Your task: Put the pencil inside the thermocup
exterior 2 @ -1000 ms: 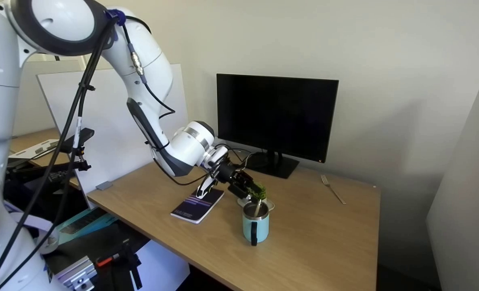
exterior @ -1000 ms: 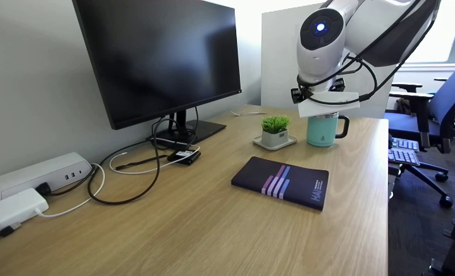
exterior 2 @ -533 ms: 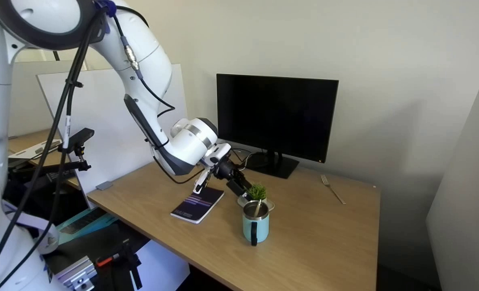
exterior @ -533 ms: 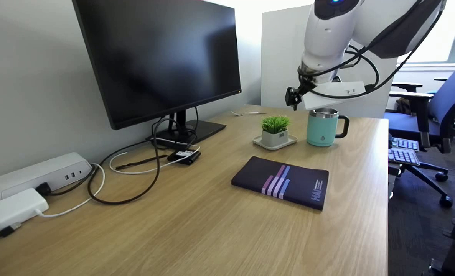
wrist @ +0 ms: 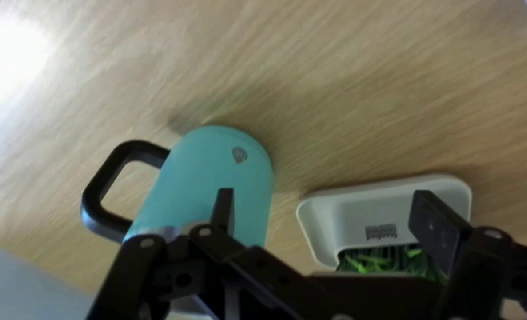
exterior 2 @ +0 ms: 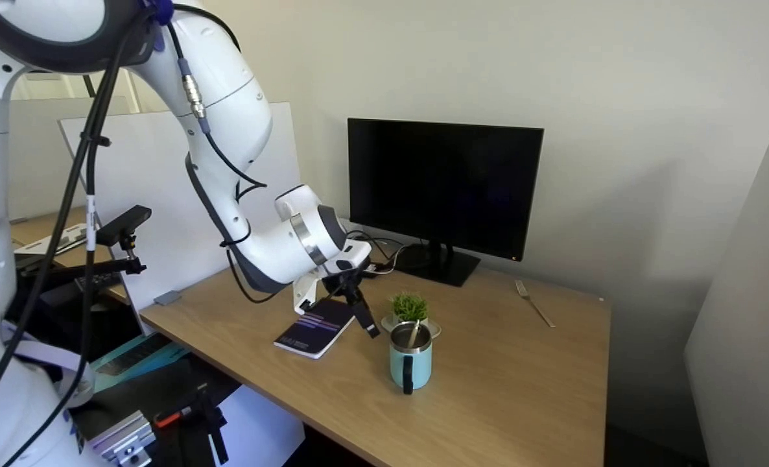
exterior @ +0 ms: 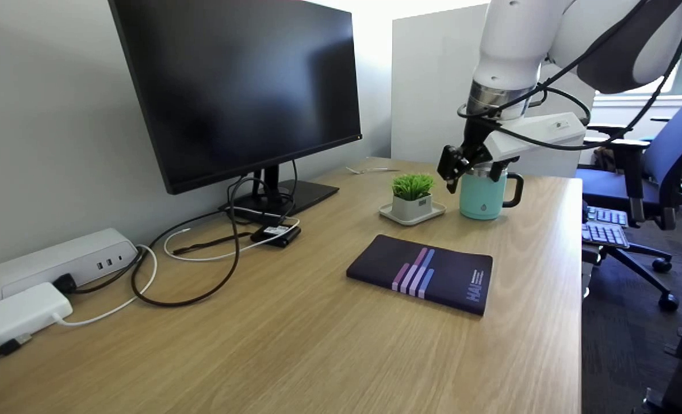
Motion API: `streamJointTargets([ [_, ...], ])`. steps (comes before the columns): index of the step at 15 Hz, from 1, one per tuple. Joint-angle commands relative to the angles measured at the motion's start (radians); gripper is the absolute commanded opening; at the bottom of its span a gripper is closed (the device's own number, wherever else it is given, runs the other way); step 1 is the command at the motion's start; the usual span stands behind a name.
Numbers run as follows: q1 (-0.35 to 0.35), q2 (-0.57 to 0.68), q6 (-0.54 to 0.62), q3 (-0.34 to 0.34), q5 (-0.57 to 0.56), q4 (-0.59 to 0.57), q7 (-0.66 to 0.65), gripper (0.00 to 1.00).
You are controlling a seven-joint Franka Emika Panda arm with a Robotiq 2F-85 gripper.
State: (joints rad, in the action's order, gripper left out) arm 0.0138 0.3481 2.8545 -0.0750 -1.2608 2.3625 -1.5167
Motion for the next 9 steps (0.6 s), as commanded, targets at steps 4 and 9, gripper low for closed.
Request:
streamJointTargets([
  [4,0.239,0.066,-0.001,-0.299,0.337,0.093,0.480,1.00],
  [9,0.553,0.166,-0.217,-0.682,0.564,0.064,0.835,1.00],
])
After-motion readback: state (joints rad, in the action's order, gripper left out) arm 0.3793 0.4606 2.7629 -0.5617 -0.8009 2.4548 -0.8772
